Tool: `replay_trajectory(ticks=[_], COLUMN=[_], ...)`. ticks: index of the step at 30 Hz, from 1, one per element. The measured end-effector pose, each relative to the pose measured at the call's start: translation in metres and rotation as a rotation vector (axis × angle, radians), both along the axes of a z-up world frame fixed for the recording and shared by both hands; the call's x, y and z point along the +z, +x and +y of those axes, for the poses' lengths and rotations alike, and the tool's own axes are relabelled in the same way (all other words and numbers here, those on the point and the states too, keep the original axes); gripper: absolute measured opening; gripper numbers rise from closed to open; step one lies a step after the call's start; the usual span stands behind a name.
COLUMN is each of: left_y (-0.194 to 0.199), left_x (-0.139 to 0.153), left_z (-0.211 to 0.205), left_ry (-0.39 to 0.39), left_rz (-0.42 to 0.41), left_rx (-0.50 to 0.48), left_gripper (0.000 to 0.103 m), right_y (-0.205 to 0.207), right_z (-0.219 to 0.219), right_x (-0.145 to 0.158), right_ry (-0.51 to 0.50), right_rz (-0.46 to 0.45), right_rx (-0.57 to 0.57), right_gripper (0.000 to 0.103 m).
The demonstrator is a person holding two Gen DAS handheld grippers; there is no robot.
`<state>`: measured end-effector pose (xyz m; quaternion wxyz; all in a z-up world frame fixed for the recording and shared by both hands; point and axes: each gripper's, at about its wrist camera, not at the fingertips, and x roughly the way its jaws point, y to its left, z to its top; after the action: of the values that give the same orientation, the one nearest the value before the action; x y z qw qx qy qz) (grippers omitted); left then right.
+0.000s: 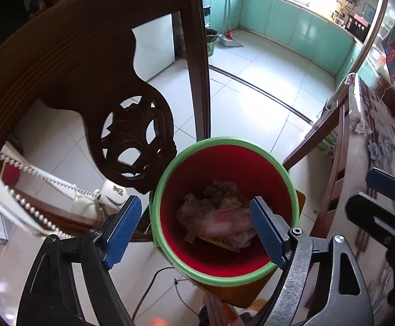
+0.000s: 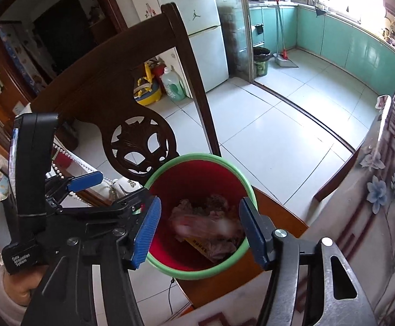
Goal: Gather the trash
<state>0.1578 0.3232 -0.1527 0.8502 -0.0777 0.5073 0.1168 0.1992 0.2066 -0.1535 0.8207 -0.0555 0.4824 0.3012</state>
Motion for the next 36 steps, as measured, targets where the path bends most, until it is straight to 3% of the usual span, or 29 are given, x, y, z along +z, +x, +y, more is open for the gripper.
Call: replay_trajectory(ticks=[2, 4, 10, 16, 22, 26, 29, 32, 36], left_y=[-0.009, -0.02, -0.072, -0.114, -0.134, -0.143, -0.152, -0.161, -0.179], left_x=[0.011, 0.023, 0.078, 0.124, 0.146, 0.153, 0.155, 0.151, 0.148], left_z=[-0.005, -0.014, -0.066, -0.138, -0.189, -0.215, -0.234, -0.244, -0.249], left_ry=[0.0, -0.012, -0.06, -0.068, -0.083, 0.018, 0.088, 0.051, -0.01], left_rz=[-0.038, -0.085, -0.309, -0.449, -0.485, -0.489, -0.496, -0.486, -0.551], left_rx=[0.003, 0.003, -0.013, -0.074, -0.125, -0.087, -0.112, -0.16, -0.166], left_gripper=[0.086, 0.103, 0.103, 0.103, 0.103, 0.103, 0.103, 0.103, 0.103], right_y=[-0.009, -0.023, -0.076, -0.145, -0.194, -0.219, -0.232, -0.242, -0.253], right_z=[-0.012, -0.029, -0.1, -0.181, -0.24, -0.272, -0.289, -0.3, -0.308], right_x=[0.011, 0.026, 0.081, 0.126, 0.151, 0.162, 0.165, 0.165, 0.163], right_ry=[0.002, -0.008, 0.026, 0.05, 0.013, 0.034, 0.043, 0.052, 0.025], right_rz=[-0.018, -0.051, -0.195, -0.333, -0.44, -0.48, -0.481, -0.474, -0.483], right_rx=[-0.013, -0.034, -0.139, -0.227, -0.311, -0.365, -0.379, -0.395, -0.437], right_gripper=[0.06, 0.064, 0.078, 0.083, 0.084, 0.084, 0.087, 0.088, 0.088])
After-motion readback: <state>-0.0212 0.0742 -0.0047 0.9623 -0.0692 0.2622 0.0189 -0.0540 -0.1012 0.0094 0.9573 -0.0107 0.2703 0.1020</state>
